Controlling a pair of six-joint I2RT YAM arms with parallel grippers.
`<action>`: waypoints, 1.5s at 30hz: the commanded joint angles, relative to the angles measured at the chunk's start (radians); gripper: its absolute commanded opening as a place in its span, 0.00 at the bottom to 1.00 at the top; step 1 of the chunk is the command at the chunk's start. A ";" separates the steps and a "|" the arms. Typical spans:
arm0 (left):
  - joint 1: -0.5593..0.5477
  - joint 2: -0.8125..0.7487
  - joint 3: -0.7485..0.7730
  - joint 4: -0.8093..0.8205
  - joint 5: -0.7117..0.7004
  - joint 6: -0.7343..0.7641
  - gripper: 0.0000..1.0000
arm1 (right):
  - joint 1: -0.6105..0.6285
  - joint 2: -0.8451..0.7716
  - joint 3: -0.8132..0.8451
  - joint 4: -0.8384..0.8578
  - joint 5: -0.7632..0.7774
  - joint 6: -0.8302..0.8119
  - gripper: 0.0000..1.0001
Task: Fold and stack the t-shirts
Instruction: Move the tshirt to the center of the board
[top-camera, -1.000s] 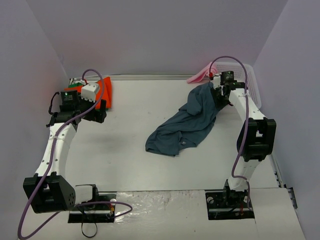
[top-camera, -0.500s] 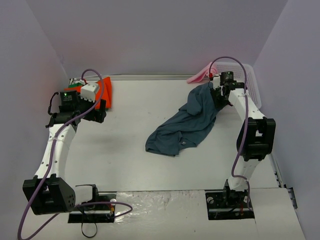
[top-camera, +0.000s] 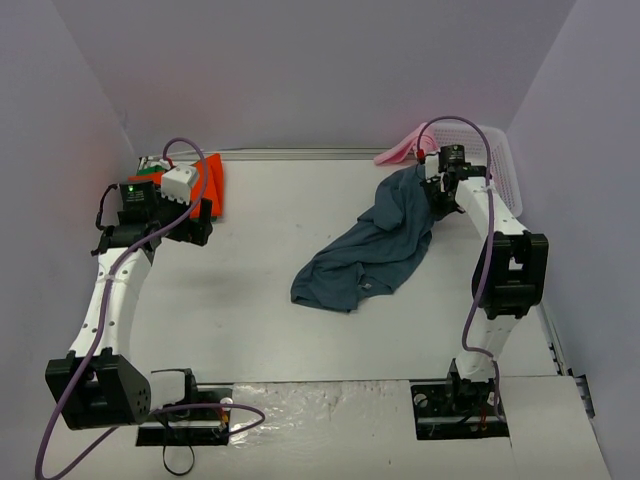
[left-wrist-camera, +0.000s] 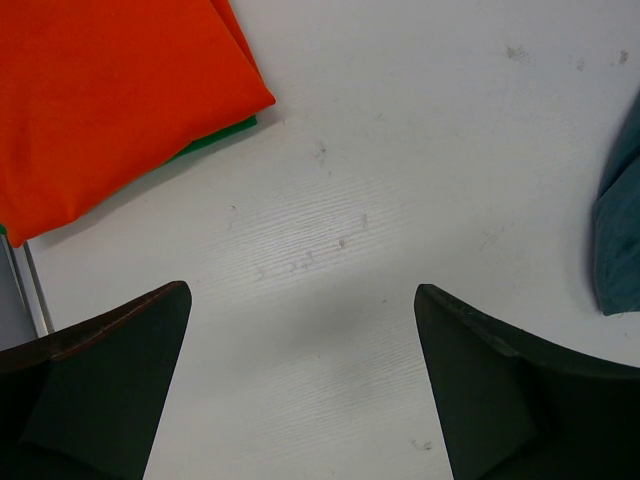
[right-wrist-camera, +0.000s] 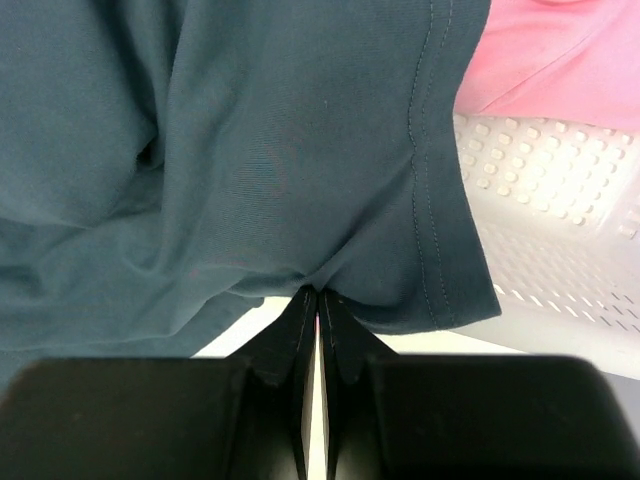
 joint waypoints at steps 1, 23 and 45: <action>-0.002 -0.018 0.024 0.012 0.009 0.005 0.94 | 0.006 -0.017 0.015 -0.015 0.017 0.000 0.00; -0.005 0.007 0.102 -0.057 -0.026 0.014 0.94 | 0.295 -0.011 0.138 -0.121 -0.107 -0.069 0.00; -0.019 0.040 0.122 -0.086 -0.066 0.020 0.94 | 0.697 0.059 0.570 -0.285 -0.176 -0.197 0.00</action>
